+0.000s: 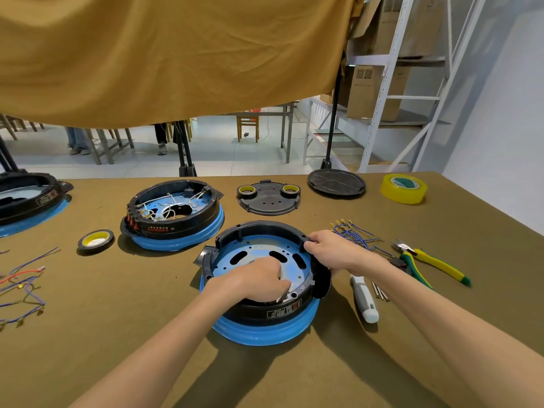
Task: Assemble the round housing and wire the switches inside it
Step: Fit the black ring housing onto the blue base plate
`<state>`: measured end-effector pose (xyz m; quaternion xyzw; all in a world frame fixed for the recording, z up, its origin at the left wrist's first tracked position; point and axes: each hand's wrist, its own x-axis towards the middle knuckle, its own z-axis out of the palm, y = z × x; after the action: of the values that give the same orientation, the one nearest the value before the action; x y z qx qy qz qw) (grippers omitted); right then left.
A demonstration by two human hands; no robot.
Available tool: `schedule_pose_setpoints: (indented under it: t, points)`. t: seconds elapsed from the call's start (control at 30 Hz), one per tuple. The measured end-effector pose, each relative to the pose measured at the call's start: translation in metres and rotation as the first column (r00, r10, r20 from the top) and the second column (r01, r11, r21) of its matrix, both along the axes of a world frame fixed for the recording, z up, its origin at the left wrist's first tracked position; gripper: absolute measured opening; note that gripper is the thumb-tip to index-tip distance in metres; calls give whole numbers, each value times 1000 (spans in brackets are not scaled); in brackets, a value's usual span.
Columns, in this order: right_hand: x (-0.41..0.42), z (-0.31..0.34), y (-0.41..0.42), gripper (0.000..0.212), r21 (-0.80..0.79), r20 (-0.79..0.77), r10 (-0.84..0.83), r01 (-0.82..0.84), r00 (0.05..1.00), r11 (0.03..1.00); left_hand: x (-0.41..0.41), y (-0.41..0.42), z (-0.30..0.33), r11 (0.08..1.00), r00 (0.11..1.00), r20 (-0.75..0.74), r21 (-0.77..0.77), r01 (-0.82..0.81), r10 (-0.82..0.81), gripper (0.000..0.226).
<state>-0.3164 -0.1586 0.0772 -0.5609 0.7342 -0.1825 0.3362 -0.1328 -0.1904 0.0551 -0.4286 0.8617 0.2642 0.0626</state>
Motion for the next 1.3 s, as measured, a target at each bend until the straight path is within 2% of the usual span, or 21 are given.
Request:
schedule_pose_setpoints:
  t: [0.17, 0.3, 0.43, 0.5, 0.57, 0.63, 0.7, 0.77, 0.8, 0.87, 1.0, 1.2, 1.3]
  points:
    - [0, 2, -4, 35, 31, 3, 8, -8, 1000, 999, 0, -1, -3, 1000, 1000, 0, -22, -8, 8, 34]
    - [-5, 3, -6, 28, 65, 83, 6, -11, 997, 998, 1, 0, -6, 999, 999, -20, -26, -42, 42, 35]
    - [-8, 4, -7, 25, 101, 167, -38, 21, 985, 995, -8, -5, -5, 936, 954, -217, -242, -256, 205, 26]
    - [-9, 4, -7, 25, 138, 213, -70, 41, 974, 990, -14, -11, 2, 940, 948, -214, -201, -277, 234, 33]
    - [-11, 4, -6, 29, 173, 273, -111, 65, 956, 983, -20, -16, 7, 961, 964, -107, -106, -256, 245, 38]
    - [-14, 4, -7, 36, 203, 322, -167, 105, 932, 974, -26, -19, 6, 960, 964, -47, -88, -266, 262, 34]
    - [-16, 3, -9, 35, 228, 336, -194, 120, 922, 966, -33, -19, 3, 954, 956, -47, -74, -292, 289, 28]
    - [-19, 3, -11, 27, 244, 336, -195, 115, 921, 963, -39, -18, 0, 942, 941, -76, -43, -334, 331, 40]
    - [-21, 3, -13, 25, 253, 335, -195, 111, 922, 961, -39, -18, 0, 935, 932, -94, -31, -353, 349, 39]
    - [-25, 2, -16, 34, 271, 327, -191, 101, 926, 957, -38, -19, 0, 933, 927, -113, -6, -360, 357, 30]
    - [-35, -2, -19, 61, 303, 406, -233, 110, 884, 947, -32, -17, 5, 939, 931, -129, 16, -342, 341, 39]
    - [-39, -6, -18, 78, 376, 627, -272, 22, 730, 926, -27, -13, 12, 952, 933, -204, -14, -307, 298, 44]
    - [-34, -10, -15, 76, 346, 690, -262, 11, 675, 938, -24, -14, 12, 958, 931, -242, -22, -286, 273, 47]
